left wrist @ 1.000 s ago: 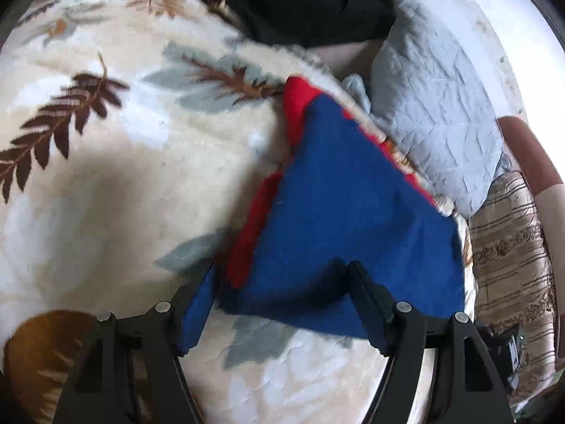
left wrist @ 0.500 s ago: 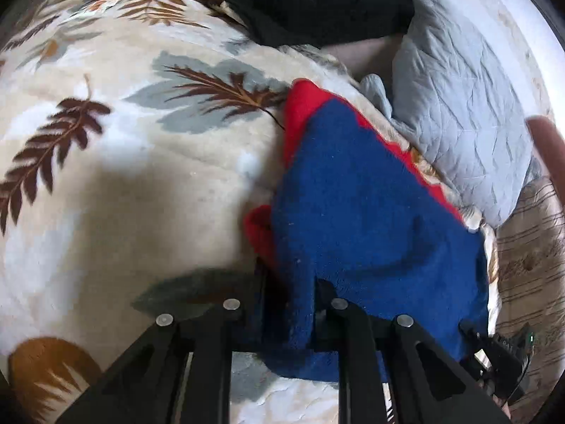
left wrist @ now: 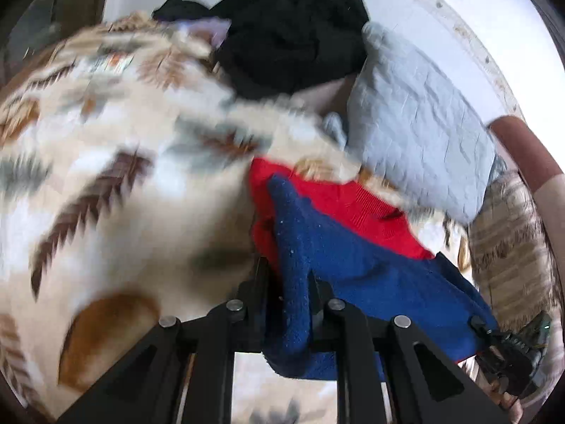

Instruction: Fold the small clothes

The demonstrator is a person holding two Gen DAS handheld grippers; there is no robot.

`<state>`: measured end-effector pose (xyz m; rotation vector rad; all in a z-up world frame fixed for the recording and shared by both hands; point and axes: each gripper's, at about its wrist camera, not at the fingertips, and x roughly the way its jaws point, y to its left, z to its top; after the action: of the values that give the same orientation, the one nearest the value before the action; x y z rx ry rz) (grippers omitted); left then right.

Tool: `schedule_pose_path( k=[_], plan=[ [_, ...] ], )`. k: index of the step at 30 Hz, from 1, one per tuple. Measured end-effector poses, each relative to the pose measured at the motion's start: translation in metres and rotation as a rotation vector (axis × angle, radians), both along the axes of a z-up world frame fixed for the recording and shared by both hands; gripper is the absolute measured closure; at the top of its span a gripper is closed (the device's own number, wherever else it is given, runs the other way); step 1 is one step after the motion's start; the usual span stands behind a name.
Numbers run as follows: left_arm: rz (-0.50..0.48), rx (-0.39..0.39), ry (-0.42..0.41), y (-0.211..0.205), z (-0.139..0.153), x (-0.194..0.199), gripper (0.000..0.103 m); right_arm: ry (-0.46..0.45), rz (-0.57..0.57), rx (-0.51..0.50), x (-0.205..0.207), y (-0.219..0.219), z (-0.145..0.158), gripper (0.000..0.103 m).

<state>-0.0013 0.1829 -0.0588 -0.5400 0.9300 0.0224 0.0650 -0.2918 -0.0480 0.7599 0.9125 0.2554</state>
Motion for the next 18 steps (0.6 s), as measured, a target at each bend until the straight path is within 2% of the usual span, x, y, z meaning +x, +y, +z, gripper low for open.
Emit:
schedule_pose_path(
  k=[3, 4, 5, 6, 7, 8, 9, 10, 11, 12, 14, 16, 18],
  plan=[
    [-0.015, 0.015, 0.079, 0.005, -0.049, -0.029, 0.088, 0.115, 0.04, 0.065, -0.04, -0.009, -0.052, 0.085],
    [-0.012, 0.021, 0.121, 0.01, -0.071, -0.031, 0.087, 0.134, 0.047, 0.053, -0.05, -0.012, -0.069, 0.084],
    [-0.012, -0.022, 0.13, 0.017, -0.084, -0.033, 0.087, 0.173, 0.049, 0.018, -0.058, -0.017, -0.089, 0.078],
    [-0.016, -0.078, 0.088, 0.026, -0.085, -0.038, 0.087, 0.188, 0.047, 0.036, -0.061, -0.022, -0.1, 0.073],
    [-0.03, -0.092, 0.092, 0.031, -0.08, -0.039, 0.085, 0.146, 0.029, 0.126, -0.07, -0.033, -0.105, 0.073],
    [-0.032, -0.09, 0.105, 0.035, -0.075, -0.039, 0.082, 0.145, 0.034, 0.142, -0.073, -0.038, -0.102, 0.062],
    [-0.029, -0.089, 0.106, 0.039, -0.068, -0.04, 0.078, 0.132, 0.051, 0.146, -0.076, -0.04, -0.097, 0.033],
    [-0.012, -0.068, 0.084, 0.045, -0.056, -0.042, 0.065, 0.097, 0.074, 0.128, -0.08, -0.043, -0.085, 0.023],
    [-0.001, -0.048, 0.059, 0.048, -0.046, -0.045, 0.054, 0.08, 0.08, 0.063, -0.084, -0.045, -0.074, 0.02],
    [0.011, -0.023, 0.03, 0.051, -0.037, -0.046, 0.051, 0.072, 0.085, 0.006, -0.086, -0.048, -0.066, 0.02],
    [0.011, 0.016, -0.02, 0.056, -0.024, -0.041, 0.049, 0.052, 0.059, -0.051, -0.09, -0.057, -0.055, 0.02],
    [-0.026, 0.023, -0.029, 0.054, -0.022, -0.025, 0.049, -0.009, 0.059, -0.114, -0.083, -0.064, -0.036, 0.02],
    [-0.063, 0.023, -0.028, 0.048, -0.026, -0.008, 0.049, -0.054, 0.094, -0.129, -0.069, -0.06, -0.021, 0.02]
  ],
)
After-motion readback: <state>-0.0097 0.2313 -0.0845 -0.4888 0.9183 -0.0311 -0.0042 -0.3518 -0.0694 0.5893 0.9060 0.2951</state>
